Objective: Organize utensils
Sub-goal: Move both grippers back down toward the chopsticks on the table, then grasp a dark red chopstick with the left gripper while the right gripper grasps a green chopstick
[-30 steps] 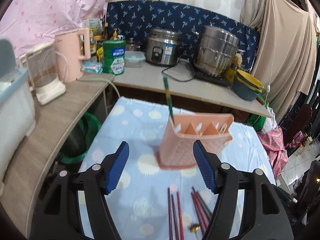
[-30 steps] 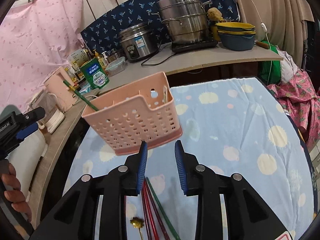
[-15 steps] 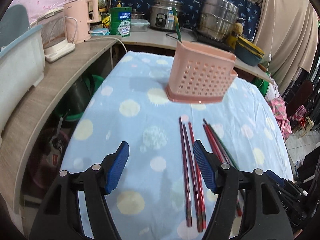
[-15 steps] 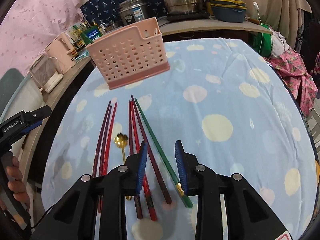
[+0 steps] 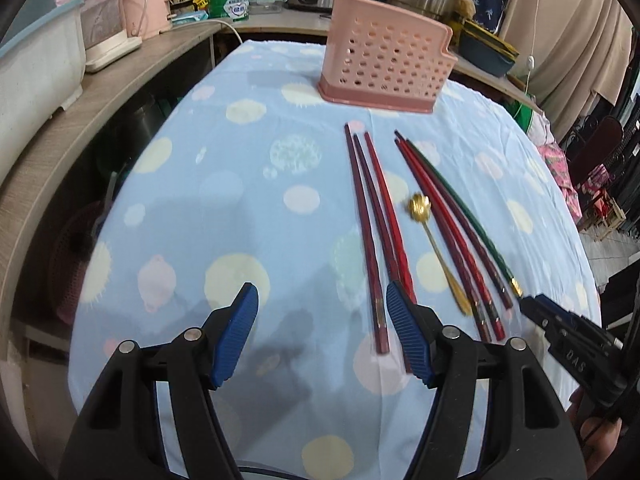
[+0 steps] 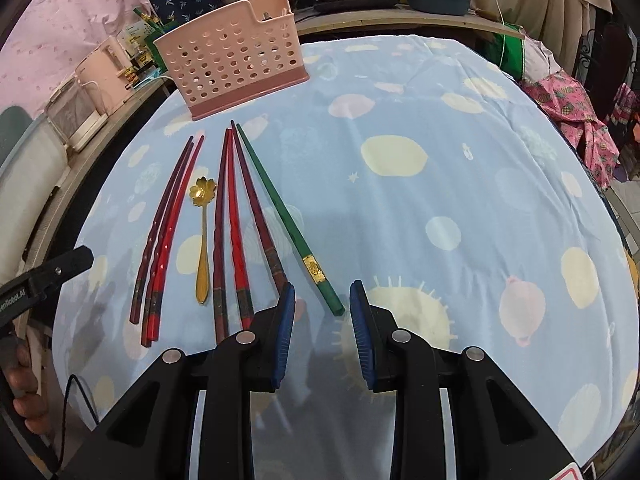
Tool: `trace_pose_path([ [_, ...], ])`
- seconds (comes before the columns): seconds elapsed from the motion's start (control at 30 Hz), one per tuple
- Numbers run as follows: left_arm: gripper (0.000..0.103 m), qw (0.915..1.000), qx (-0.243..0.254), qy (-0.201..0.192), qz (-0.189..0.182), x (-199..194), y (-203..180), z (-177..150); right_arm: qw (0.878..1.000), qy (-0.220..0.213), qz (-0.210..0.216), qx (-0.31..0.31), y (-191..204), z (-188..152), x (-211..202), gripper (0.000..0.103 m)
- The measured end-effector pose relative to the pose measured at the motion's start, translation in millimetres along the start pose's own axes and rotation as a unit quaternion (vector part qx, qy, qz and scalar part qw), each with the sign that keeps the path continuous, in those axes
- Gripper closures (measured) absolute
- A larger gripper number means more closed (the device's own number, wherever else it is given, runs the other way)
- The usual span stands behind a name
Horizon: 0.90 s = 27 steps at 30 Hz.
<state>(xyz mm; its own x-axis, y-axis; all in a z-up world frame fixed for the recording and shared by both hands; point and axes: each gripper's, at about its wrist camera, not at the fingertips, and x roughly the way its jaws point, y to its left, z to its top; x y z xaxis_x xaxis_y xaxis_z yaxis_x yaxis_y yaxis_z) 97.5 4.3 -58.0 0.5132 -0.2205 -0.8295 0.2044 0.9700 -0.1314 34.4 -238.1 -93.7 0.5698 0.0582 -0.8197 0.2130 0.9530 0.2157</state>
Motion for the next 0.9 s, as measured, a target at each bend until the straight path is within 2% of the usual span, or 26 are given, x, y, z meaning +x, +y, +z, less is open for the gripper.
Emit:
trace_pose_path([
  [0.17,0.04,0.9999,0.01,0.009,-0.006,2.1,-7.5,-13.2,1.0,-0.005,-0.003,-0.006,-0.1,1.7,3.3,0.075],
  [0.4,0.04,0.9996,0.02,0.021,0.003,15.9,-13.9,-18.1,1.0,0.001,-0.007,-0.011,1.0,-1.9,11.2,0.075],
  [0.57,0.04,0.9994,0.017,0.029,-0.006,21.4,-13.3,-20.2,1.0,-0.001,-0.013,-0.014,2.0,-2.5,11.5,0.076],
  [0.9,0.042,0.9992,0.025,0.03,0.012,30.9,-18.0,-23.2,1.0,-0.004,-0.013,-0.012,1.3,-4.8,11.6,0.089],
])
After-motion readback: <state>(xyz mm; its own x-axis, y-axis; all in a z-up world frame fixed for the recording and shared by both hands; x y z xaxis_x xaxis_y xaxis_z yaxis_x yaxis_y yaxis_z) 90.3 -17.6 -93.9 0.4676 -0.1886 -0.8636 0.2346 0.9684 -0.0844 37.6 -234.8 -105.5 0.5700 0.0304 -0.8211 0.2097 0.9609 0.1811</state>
